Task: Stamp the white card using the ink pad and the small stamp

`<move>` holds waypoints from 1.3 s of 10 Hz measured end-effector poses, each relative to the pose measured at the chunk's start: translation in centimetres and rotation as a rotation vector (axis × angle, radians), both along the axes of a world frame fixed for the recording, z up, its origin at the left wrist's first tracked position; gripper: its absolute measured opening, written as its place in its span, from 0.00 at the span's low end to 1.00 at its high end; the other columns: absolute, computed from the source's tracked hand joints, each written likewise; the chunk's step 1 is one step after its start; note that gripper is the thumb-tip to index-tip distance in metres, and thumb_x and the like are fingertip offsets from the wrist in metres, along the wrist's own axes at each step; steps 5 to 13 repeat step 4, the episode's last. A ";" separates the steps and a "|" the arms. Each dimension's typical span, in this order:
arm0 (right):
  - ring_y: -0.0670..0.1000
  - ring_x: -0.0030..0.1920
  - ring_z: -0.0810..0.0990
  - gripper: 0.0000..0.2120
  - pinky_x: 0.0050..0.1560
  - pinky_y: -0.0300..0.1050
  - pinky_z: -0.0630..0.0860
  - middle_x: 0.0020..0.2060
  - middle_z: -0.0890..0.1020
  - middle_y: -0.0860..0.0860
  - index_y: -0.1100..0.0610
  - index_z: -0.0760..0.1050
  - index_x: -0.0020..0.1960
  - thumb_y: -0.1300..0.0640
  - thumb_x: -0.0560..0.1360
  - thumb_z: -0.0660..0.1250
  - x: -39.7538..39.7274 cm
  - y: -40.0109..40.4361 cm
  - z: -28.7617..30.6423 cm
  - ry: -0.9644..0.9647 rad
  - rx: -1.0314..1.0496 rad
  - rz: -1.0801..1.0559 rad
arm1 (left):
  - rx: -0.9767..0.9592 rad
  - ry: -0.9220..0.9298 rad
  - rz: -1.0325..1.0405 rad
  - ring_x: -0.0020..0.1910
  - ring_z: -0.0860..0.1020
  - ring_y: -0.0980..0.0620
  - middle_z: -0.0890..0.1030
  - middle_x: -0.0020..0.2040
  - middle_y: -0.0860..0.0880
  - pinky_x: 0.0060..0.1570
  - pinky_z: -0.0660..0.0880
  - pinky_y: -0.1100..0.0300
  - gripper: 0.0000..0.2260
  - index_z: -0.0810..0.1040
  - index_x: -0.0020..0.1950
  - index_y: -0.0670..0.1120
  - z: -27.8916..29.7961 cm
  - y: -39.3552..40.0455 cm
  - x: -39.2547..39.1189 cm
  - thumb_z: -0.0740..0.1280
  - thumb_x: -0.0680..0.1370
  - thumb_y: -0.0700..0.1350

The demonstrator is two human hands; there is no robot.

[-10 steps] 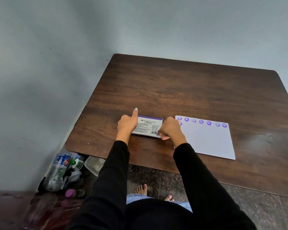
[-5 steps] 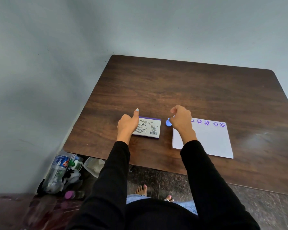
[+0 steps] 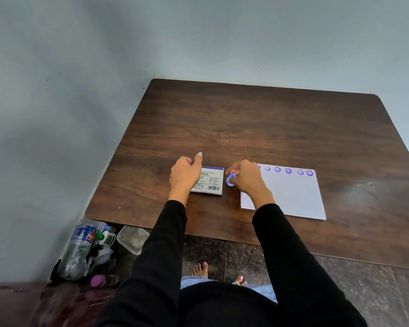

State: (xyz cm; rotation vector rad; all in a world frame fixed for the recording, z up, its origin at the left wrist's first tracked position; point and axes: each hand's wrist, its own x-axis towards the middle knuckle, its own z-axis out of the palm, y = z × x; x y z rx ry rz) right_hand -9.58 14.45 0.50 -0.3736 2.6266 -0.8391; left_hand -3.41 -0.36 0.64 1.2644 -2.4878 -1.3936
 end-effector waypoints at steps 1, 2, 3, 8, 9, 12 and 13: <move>0.59 0.48 0.81 0.13 0.47 0.45 0.77 0.48 0.84 0.60 0.58 0.83 0.48 0.69 0.67 0.66 0.0 0.2 0.1 0.000 0.022 0.024 | -0.019 0.006 -0.022 0.60 0.74 0.44 0.79 0.59 0.44 0.64 0.69 0.46 0.25 0.75 0.61 0.42 0.1 0.6 -0.3 0.58 0.77 0.61; 0.59 0.50 0.81 0.14 0.48 0.45 0.77 0.48 0.84 0.60 0.58 0.83 0.49 0.69 0.66 0.68 0.1 0.2 0.1 -0.023 0.020 0.023 | -0.036 0.009 -0.056 0.60 0.75 0.44 0.79 0.59 0.44 0.63 0.69 0.49 0.23 0.75 0.60 0.42 0.2 1.1 -0.6 0.59 0.77 0.60; 0.56 0.52 0.80 0.15 0.53 0.48 0.77 0.50 0.83 0.57 0.57 0.82 0.50 0.68 0.66 0.70 0.2 0.5 -0.2 -0.037 -0.002 0.029 | -0.048 0.027 -0.074 0.61 0.75 0.44 0.79 0.59 0.44 0.62 0.69 0.50 0.22 0.75 0.60 0.42 0.1 1.4 -0.7 0.60 0.77 0.59; 0.52 0.55 0.79 0.18 0.56 0.51 0.78 0.53 0.82 0.54 0.54 0.80 0.52 0.69 0.65 0.68 -0.5 1.1 -0.1 -0.084 -0.057 -0.011 | -0.072 0.032 -0.077 0.61 0.75 0.44 0.80 0.59 0.45 0.62 0.69 0.49 0.21 0.75 0.60 0.42 0.4 1.7 -1.0 0.60 0.78 0.57; 0.52 0.55 0.79 0.18 0.56 0.51 0.78 0.53 0.82 0.54 0.54 0.80 0.52 0.69 0.65 0.68 -0.5 1.1 -0.1 -0.084 -0.057 -0.011 | -0.072 0.032 -0.077 0.61 0.75 0.44 0.80 0.59 0.45 0.62 0.69 0.49 0.21 0.75 0.60 0.42 0.4 1.7 -1.0 0.60 0.78 0.57; 0.52 0.55 0.79 0.18 0.56 0.51 0.78 0.53 0.82 0.54 0.54 0.80 0.52 0.69 0.65 0.68 -0.5 1.1 -0.1 -0.084 -0.057 -0.011 | -0.072 0.032 -0.077 0.61 0.75 0.44 0.80 0.59 0.45 0.62 0.69 0.49 0.21 0.75 0.60 0.42 0.4 1.7 -1.0 0.60 0.78 0.57; 0.52 0.55 0.79 0.18 0.56 0.51 0.78 0.53 0.82 0.54 0.54 0.80 0.52 0.69 0.65 0.68 -0.5 1.1 -0.1 -0.084 -0.057 -0.011 | -0.072 0.032 -0.077 0.61 0.75 0.44 0.80 0.59 0.45 0.62 0.69 0.49 0.21 0.75 0.60 0.42 0.4 1.7 -1.0 0.60 0.78 0.57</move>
